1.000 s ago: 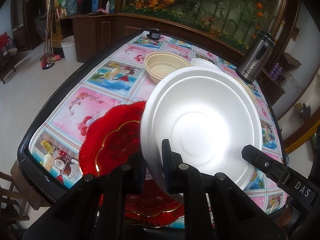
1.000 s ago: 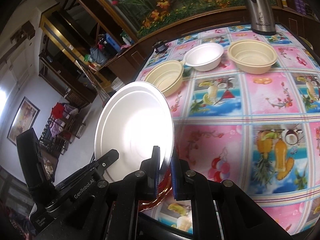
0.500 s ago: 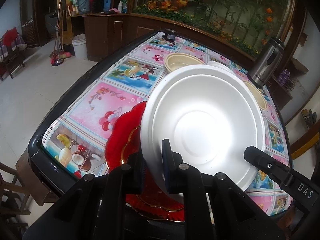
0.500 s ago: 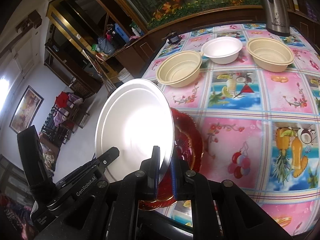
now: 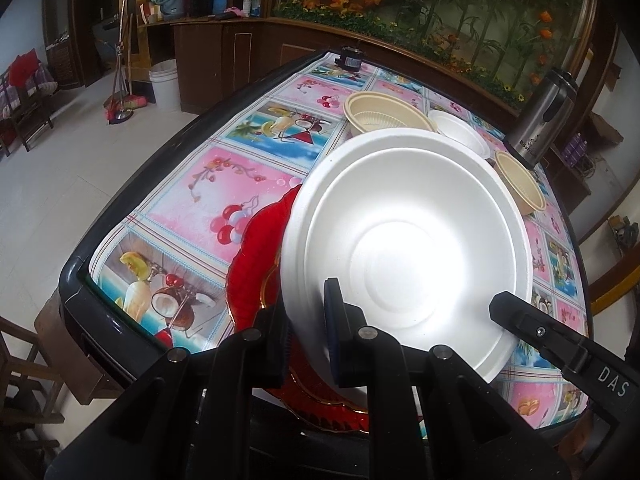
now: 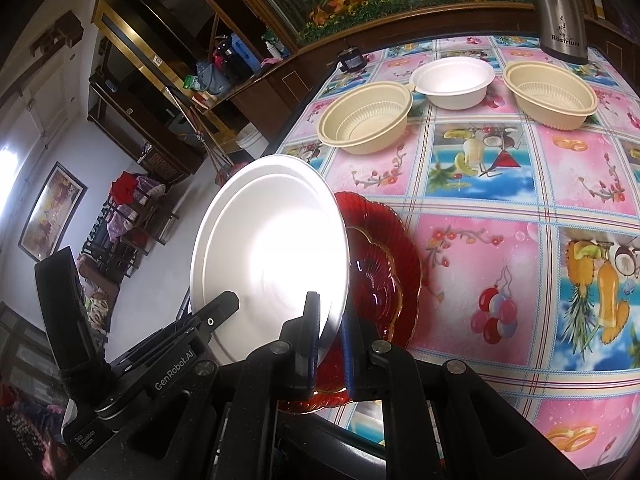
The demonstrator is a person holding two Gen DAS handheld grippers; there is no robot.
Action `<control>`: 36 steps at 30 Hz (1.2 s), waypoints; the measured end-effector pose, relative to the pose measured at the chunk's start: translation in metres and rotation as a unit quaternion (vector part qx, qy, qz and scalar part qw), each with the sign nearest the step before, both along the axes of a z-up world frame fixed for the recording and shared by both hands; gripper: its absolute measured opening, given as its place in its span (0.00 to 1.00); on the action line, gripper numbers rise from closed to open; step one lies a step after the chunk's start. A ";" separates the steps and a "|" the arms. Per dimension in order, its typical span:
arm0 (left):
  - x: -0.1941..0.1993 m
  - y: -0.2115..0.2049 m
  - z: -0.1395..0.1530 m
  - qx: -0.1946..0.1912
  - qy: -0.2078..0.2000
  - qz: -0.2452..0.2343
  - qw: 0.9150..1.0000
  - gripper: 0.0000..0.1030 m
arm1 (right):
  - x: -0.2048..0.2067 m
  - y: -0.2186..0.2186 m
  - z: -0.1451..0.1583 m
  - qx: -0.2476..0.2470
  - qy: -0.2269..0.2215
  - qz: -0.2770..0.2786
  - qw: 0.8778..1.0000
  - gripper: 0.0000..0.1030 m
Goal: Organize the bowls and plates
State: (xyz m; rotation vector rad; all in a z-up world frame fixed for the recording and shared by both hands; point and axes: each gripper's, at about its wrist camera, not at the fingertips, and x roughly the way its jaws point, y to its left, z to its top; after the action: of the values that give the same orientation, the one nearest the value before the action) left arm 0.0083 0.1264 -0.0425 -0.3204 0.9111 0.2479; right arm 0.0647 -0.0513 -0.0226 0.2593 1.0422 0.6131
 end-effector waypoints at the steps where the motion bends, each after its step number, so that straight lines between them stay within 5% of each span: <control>1: 0.000 0.001 -0.001 -0.001 0.002 0.000 1.000 0.12 | 0.000 0.001 -0.001 -0.001 0.001 0.000 1.000 0.09; 36: 0.008 0.001 -0.030 0.001 0.050 -0.004 0.999 0.13 | 0.013 0.004 -0.040 -0.008 0.053 0.001 0.999 0.09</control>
State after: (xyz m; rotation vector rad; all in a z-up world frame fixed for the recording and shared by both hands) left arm 0.0163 0.1278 -0.0726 -0.3034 1.0105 0.2589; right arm 0.0776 -0.0474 -0.0624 0.2790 1.1485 0.5987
